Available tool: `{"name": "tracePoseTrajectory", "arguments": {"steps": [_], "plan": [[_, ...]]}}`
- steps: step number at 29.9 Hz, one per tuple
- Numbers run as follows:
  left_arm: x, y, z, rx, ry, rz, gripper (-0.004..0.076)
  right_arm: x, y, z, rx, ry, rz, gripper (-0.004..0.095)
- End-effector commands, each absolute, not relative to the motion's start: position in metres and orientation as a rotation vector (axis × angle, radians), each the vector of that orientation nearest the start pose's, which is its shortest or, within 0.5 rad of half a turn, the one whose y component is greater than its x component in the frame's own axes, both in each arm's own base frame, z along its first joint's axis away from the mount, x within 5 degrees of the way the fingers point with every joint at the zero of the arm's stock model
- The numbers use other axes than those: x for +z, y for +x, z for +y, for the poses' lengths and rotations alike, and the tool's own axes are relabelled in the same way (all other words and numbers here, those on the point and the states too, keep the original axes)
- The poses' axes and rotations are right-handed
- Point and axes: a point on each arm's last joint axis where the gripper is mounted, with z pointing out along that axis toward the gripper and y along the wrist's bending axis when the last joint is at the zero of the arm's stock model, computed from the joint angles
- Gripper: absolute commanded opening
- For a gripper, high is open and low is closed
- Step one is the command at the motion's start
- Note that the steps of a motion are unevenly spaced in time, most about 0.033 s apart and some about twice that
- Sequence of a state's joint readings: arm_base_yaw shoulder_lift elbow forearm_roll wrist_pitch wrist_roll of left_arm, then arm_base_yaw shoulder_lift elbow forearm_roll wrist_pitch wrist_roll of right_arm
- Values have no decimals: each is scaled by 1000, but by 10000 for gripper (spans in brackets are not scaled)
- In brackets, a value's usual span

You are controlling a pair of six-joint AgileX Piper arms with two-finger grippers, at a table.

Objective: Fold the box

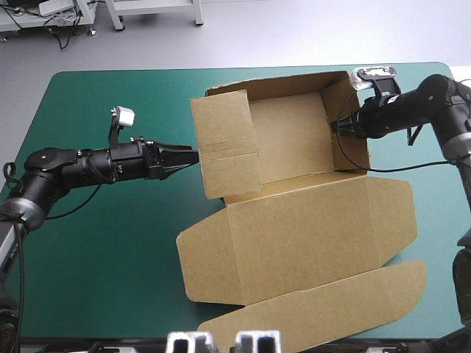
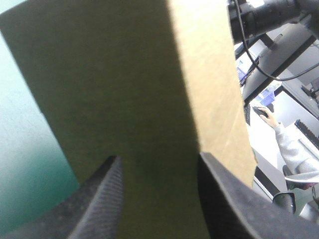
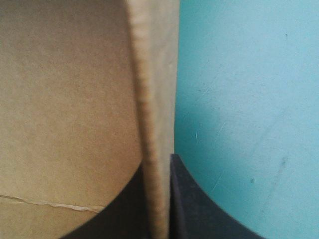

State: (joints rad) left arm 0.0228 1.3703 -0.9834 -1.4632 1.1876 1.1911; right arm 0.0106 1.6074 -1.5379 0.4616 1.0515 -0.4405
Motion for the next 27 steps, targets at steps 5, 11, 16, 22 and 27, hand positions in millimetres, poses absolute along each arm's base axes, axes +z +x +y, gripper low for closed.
{"name": "tracePoseTrajectory", "arguments": {"steps": [5,11,16,22,27], "plan": [[365,252,-83,-1331,602,1774,384,389,343,59,453,-376,2299,-13],[362,254,-81,-1287,587,1815,423,391,345,81,398,-383,2247,-13],[363,263,-77,-1195,506,1863,466,392,345,90,344,-358,2231,-12],[375,272,-90,-1009,496,1906,465,393,343,103,352,-365,2211,-13],[384,278,-113,-790,420,1960,465,393,341,109,369,-366,2215,-13]]}}
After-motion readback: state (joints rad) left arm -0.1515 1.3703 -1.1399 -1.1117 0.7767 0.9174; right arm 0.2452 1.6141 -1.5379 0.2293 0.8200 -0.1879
